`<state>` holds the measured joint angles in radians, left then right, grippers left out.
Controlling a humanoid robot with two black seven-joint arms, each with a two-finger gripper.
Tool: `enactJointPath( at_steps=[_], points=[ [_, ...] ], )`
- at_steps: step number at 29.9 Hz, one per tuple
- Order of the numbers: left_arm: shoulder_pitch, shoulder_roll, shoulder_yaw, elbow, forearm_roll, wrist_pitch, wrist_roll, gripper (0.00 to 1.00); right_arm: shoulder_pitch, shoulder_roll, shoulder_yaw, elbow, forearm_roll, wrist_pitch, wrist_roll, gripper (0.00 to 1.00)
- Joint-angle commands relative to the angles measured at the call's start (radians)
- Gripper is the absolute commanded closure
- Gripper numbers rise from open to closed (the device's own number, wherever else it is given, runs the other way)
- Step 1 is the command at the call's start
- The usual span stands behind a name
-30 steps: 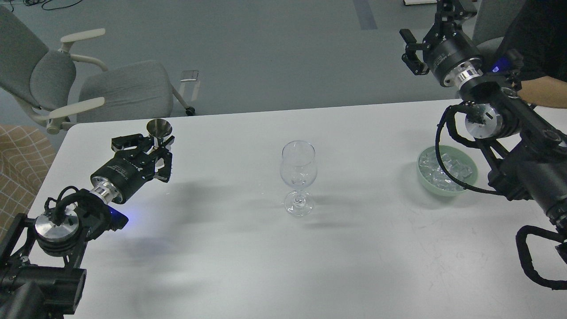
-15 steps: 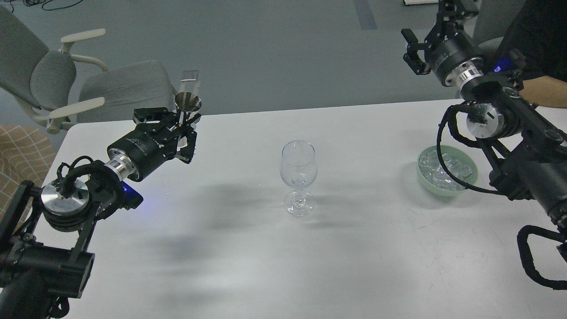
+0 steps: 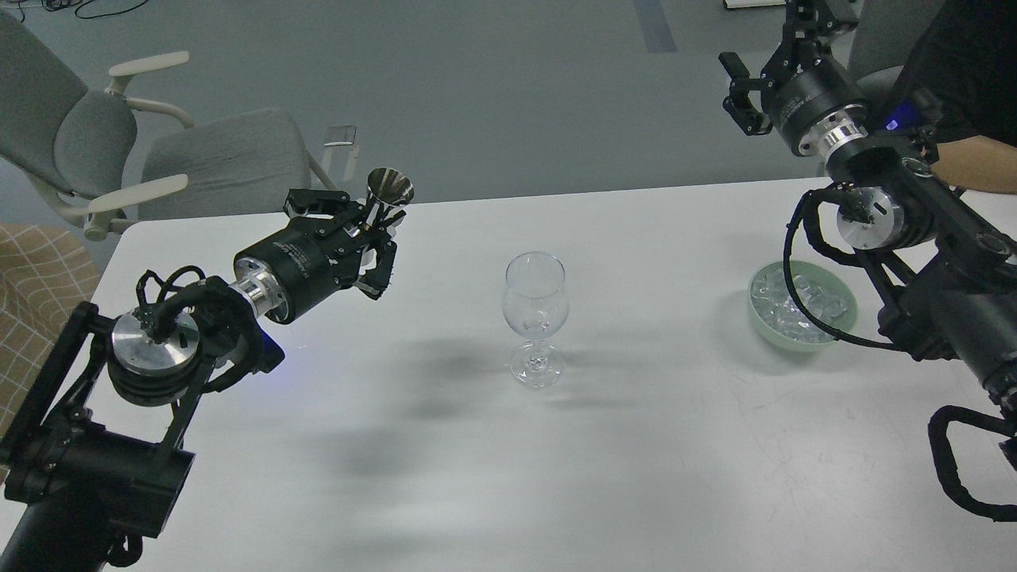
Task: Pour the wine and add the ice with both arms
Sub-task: 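Lift the jigger with the left gripper and carry it above the wine glass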
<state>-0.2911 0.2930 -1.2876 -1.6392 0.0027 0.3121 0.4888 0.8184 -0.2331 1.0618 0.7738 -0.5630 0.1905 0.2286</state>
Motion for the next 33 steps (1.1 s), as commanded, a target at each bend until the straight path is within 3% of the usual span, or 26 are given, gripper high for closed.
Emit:
enactJointPath(
  at_steps=[1, 33],
  points=[
    [-0.008, 0.000, 0.024, -0.013, 0.002, 0.005, 0.000, 1.00, -0.001, 0.000, 0.000, 0.001, 0.000, 0.000, 0.000, 0.00],
    [-0.062, -0.045, 0.188, -0.079, 0.157, 0.047, 0.000, 1.00, -0.010, 0.000, -0.003, 0.001, 0.000, 0.000, 0.000, 0.00]
  ],
)
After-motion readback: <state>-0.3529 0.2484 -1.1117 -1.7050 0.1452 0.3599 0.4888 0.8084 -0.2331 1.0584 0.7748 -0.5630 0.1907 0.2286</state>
